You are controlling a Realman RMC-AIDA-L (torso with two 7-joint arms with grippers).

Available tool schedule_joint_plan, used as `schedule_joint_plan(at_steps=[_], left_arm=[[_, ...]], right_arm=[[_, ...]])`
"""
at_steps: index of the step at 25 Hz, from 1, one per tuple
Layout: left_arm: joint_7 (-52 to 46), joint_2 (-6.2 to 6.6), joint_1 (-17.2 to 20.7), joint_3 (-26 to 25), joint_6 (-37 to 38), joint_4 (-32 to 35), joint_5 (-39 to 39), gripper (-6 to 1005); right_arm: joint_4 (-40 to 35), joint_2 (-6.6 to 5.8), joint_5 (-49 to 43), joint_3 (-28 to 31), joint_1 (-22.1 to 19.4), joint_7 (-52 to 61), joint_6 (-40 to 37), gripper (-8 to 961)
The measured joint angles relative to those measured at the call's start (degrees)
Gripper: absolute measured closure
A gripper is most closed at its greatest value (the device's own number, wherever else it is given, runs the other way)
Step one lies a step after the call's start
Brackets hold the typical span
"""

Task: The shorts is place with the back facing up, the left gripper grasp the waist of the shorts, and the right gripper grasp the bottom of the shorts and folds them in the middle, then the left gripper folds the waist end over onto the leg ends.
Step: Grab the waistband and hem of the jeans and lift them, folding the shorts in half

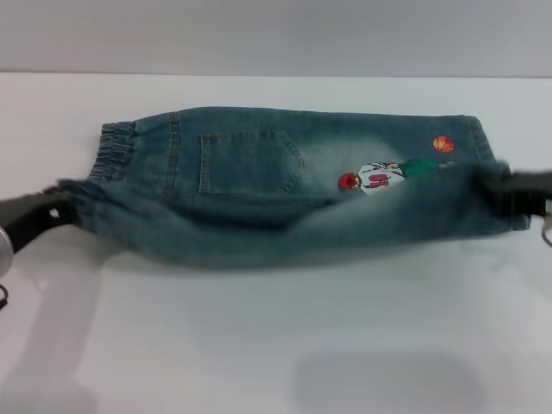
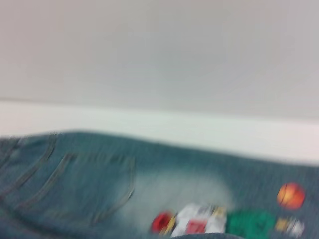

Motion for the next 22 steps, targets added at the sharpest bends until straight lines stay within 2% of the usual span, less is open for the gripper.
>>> schedule_joint_plan(at_steps=[1, 4, 10, 13, 22], left_arm=[[0.3, -1.11, 0.3, -0.8, -0.8, 0.4, 1.3, 944], [1.6, -2.96, 0.3, -2.7, -1.9, 1.6, 2.7, 944], [2.0, -4.15, -0.9, -3.7, -4.3, 5.0, 2.8, 944], [2.1, -4.75, -0.9, -4.1, -6.5, 6.3, 2.8, 944], [2.1, -5.31, -2.4, -4.6, -9.4, 7.4, 2.9, 950]], right_arm=[[1.5, -0.02, 0.9, -1.0, 0.1, -2.0, -3.7, 894], [5.8, -0.21, 2.8, -3.4, 1.0, -5.9, -13.2, 888], [11.2, -0.31, 3.0, -8.1, 1.5, -7.4, -28.5, 874], [12.4, -0.36, 3.3, -9.7, 1.4, -7.5, -31.4, 867], [14.0, -0.22, 4.9, -13.0, 1.2, -7.2, -38.4, 847]])
